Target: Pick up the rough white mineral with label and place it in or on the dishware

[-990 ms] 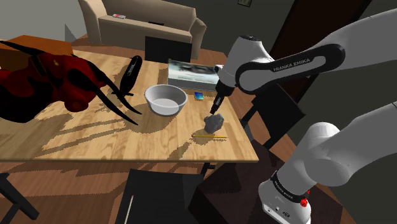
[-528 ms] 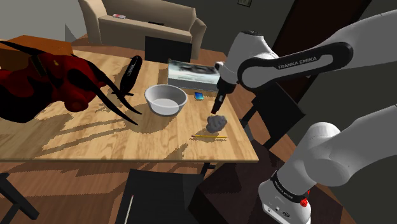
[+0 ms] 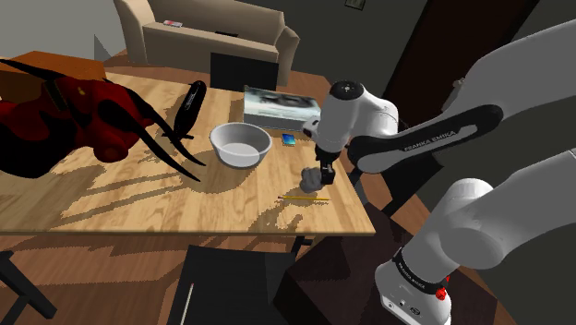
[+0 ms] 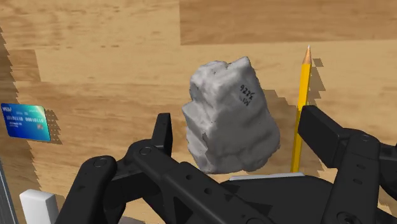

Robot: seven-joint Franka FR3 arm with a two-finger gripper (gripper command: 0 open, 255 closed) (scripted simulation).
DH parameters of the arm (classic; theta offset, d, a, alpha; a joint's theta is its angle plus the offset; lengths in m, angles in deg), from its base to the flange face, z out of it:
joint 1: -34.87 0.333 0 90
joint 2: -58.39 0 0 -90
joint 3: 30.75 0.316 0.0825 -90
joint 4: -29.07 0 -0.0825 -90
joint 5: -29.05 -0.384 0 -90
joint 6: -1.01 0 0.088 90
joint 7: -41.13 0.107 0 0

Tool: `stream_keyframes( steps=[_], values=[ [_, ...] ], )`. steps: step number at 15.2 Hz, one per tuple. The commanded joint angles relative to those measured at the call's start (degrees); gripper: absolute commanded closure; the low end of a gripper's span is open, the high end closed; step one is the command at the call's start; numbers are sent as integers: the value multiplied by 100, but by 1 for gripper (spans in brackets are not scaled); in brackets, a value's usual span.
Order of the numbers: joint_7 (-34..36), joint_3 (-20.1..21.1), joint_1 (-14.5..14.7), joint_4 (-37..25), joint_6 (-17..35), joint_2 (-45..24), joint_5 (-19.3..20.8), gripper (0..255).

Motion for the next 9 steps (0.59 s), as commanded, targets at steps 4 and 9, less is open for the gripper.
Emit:
stream_keyframes(
  steps=[4,9],
  values=[
    [158,-28,-191,88,438,-352,338,0],
    [158,-29,-190,88,438,-352,338,0]
  ],
)
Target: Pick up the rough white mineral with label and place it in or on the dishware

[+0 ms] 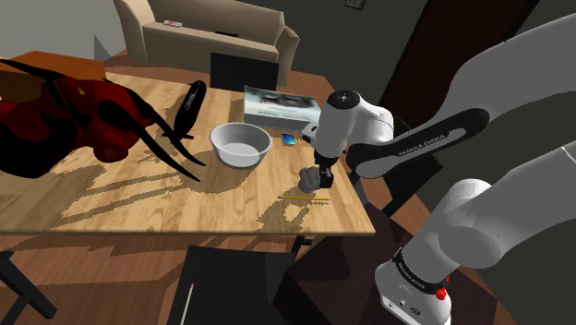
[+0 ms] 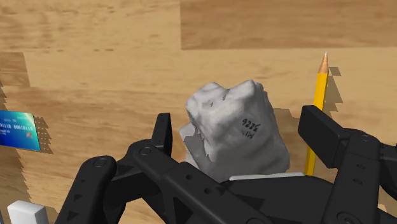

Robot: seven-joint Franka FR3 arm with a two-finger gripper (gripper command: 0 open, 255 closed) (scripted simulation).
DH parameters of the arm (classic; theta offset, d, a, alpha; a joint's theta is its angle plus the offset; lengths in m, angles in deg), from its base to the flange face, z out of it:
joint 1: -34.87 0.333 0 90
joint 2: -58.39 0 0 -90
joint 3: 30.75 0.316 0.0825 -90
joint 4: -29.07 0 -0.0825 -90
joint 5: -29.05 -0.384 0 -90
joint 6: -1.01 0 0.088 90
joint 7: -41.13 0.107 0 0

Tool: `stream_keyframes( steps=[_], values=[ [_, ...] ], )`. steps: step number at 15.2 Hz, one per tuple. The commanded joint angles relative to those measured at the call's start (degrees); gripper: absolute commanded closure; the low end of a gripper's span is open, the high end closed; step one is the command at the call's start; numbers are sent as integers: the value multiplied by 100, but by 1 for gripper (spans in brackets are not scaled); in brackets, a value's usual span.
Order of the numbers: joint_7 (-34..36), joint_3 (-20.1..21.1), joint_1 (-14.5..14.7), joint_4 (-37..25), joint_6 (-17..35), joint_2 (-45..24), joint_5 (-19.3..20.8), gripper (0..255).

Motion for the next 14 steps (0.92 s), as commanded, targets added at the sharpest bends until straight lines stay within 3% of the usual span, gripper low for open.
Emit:
stream_keyframes(
  steps=[1,3,4,14],
  values=[
    [1,0,-1,0,2,-2,1,0],
    [1,0,0,0,1,-1,1,0],
    [1,0,0,0,1,-1,1,255],
    [-63,-12,28,-20,-88,76,-58,255]
  ],
)
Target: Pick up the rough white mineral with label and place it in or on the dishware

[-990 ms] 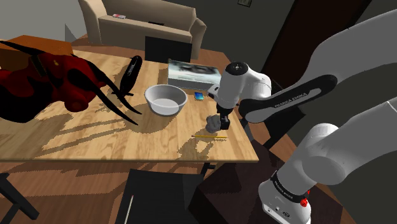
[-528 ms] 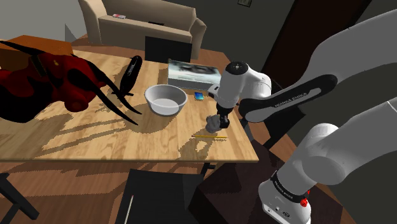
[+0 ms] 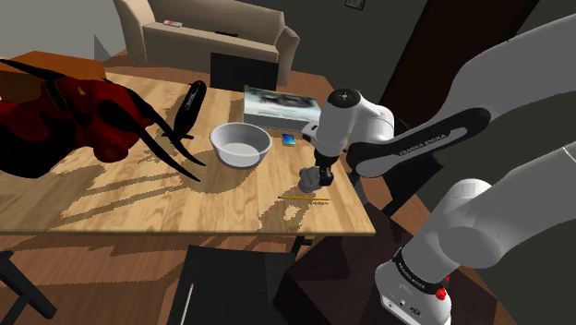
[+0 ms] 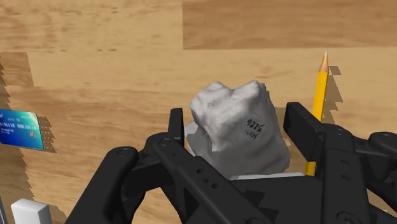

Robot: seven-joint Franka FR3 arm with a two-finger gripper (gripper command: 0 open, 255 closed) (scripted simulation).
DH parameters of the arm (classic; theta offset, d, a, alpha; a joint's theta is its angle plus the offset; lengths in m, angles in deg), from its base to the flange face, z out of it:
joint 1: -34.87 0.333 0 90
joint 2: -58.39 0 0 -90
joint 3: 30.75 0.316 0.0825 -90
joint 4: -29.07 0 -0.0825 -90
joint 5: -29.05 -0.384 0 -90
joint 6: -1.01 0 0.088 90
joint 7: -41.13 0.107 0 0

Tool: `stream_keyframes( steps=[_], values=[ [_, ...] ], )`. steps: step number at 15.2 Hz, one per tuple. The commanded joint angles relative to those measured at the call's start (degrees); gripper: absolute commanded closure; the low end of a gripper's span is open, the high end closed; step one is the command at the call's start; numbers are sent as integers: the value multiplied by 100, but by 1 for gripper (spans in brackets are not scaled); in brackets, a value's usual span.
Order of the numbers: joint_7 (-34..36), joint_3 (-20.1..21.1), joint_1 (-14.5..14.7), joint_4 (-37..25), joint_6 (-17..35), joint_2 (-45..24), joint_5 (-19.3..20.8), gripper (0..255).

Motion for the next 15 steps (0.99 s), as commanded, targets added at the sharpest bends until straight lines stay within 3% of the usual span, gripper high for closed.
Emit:
stream_keyframes(
  steps=[1,15],
  values=[
    [-96,-13,43,-26,-133,109,-91,255],
    [-775,-90,297,-519,-1372,945,-648,255]
  ],
)
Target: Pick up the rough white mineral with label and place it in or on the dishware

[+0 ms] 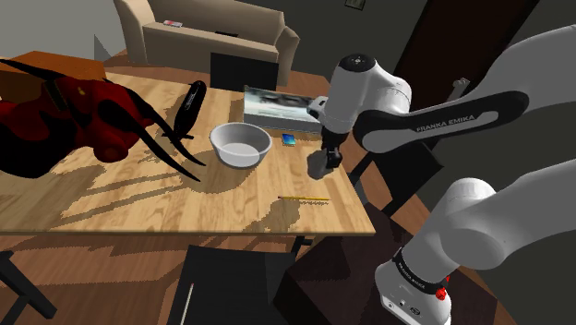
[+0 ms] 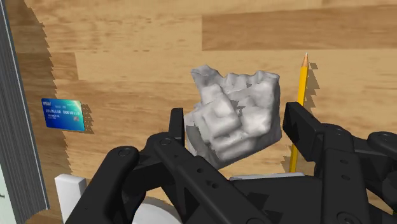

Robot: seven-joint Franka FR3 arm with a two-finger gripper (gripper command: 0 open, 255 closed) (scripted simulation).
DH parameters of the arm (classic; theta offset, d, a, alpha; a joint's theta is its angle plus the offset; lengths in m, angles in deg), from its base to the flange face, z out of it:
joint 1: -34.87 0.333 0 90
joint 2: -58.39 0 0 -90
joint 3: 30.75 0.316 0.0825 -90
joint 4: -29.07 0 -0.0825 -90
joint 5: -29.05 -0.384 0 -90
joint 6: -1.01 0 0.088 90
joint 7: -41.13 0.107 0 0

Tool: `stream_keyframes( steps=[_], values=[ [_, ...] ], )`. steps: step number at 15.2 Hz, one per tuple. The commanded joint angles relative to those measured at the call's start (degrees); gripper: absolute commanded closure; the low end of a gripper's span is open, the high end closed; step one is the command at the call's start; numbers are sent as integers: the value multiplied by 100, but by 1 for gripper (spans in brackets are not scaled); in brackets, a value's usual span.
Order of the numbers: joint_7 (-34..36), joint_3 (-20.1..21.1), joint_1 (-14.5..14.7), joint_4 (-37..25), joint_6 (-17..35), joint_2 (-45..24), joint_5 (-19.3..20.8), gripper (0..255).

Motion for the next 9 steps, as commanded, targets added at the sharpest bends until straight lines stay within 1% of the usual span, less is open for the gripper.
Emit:
stream_keyframes(
  steps=[1,9],
  values=[
    [-89,-9,24,-94,-181,100,-59,255],
    [-367,-11,94,-511,-839,380,-238,255]
  ],
)
